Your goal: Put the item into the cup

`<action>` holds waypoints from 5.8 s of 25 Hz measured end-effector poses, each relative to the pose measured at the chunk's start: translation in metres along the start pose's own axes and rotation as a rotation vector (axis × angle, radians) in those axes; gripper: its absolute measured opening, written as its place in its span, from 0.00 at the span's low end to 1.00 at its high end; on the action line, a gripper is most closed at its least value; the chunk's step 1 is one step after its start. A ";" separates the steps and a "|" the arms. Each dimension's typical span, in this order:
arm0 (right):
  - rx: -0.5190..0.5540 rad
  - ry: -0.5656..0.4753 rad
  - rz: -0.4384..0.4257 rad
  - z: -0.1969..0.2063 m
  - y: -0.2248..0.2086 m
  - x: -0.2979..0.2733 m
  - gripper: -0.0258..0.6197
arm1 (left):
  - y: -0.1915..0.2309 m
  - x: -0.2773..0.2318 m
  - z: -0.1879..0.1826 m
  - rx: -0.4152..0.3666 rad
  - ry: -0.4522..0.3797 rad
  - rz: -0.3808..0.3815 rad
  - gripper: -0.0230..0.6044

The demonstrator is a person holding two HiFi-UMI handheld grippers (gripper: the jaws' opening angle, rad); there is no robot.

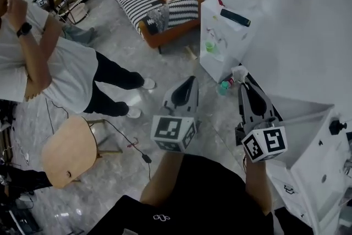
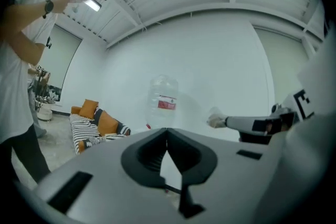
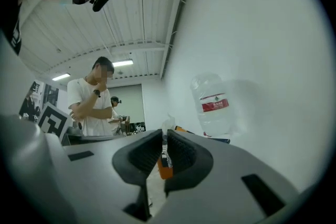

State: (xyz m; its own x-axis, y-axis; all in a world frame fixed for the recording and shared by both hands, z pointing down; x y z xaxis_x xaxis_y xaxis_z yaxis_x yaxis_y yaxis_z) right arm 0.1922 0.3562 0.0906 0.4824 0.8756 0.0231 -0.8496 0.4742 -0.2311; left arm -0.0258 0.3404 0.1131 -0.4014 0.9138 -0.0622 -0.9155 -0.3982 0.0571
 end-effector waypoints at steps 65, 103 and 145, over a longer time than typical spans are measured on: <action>0.030 0.323 0.280 0.095 -0.118 -0.310 0.09 | 0.197 -0.294 0.108 0.062 0.377 0.210 0.06; -0.003 0.412 0.316 0.374 -0.241 -0.421 0.09 | 0.217 -0.352 0.331 0.030 0.677 0.216 0.06; 0.017 0.479 0.339 0.421 -0.281 -0.459 0.11 | 0.238 -0.362 0.381 0.063 0.718 0.118 0.06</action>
State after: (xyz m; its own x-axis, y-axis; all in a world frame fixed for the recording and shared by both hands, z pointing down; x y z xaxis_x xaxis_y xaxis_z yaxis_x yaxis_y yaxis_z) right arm 0.1194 -0.1406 0.5549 0.2227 0.8412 -0.4927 -0.9746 0.1798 -0.1335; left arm -0.0876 -0.0545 0.5291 -0.4359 0.5786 -0.6894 -0.8704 -0.4657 0.1595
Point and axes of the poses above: the fingertips, and each gripper's own axes: x backward along the fingers, y to its left, z out of its underside, the point moved 9 cm from there along x, backward along the fingers, and after that the axes turned 5 degrees about -x, right-handed, at the moved point
